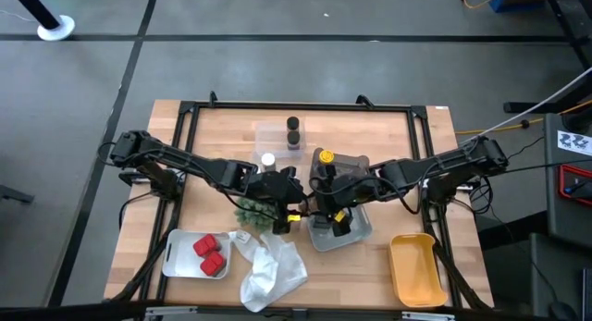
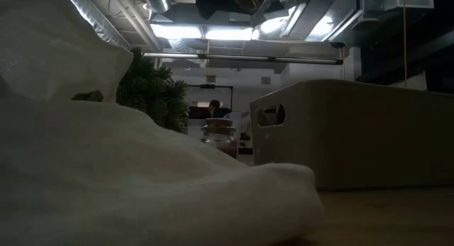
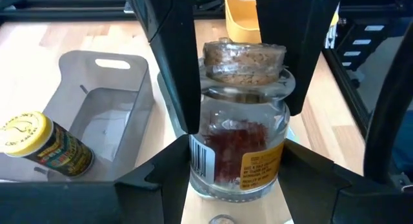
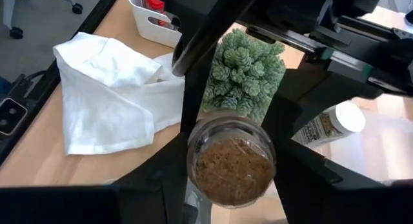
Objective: Sort spices by type
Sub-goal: Put the top brown seasoning bottle into the yellow bin
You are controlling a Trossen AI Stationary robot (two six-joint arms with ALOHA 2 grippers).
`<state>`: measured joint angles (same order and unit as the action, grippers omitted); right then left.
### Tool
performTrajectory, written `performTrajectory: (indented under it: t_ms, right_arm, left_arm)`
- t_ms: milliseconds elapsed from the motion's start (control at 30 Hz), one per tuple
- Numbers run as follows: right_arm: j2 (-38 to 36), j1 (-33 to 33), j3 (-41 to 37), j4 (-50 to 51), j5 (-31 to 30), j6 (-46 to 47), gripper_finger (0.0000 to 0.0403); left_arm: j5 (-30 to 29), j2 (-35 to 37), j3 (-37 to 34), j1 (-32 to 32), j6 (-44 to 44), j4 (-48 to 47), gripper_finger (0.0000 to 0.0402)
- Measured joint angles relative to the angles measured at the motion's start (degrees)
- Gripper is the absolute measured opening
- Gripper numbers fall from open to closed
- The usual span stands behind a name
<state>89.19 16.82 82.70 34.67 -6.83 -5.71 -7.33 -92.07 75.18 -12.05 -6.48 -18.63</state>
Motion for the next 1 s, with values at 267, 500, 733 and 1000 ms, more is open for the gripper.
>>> performTrajectory:
  t_ms: [267, 500, 733, 1000]
  right_arm:
    - [-1.0, 0.0, 0.0, 2.2, -0.2, 4.1, 0.0183]
    - [-1.4, 0.0, 0.1, 3.4, -0.5, 6.2, 0.0183]
    - [-1.4, 0.2, -0.1, 4.3, 0.8, 6.1, 0.0183]
    - [-1.8, 0.2, -0.1, 10.3, 1.8, 11.3, 0.0183]
  left_arm:
    - [-0.2, 0.0, 0.0, 0.1, 0.7, 0.2, 0.0192]
    - [0.2, 0.0, 0.0, 0.1, 0.4, 0.5, 0.0195]
    - [0.0, 0.0, -0.1, 0.0, 0.0, 0.6, 0.0228]
    - [-1.0, 0.4, -0.1, 0.1, -0.9, -2.9, 0.0258]
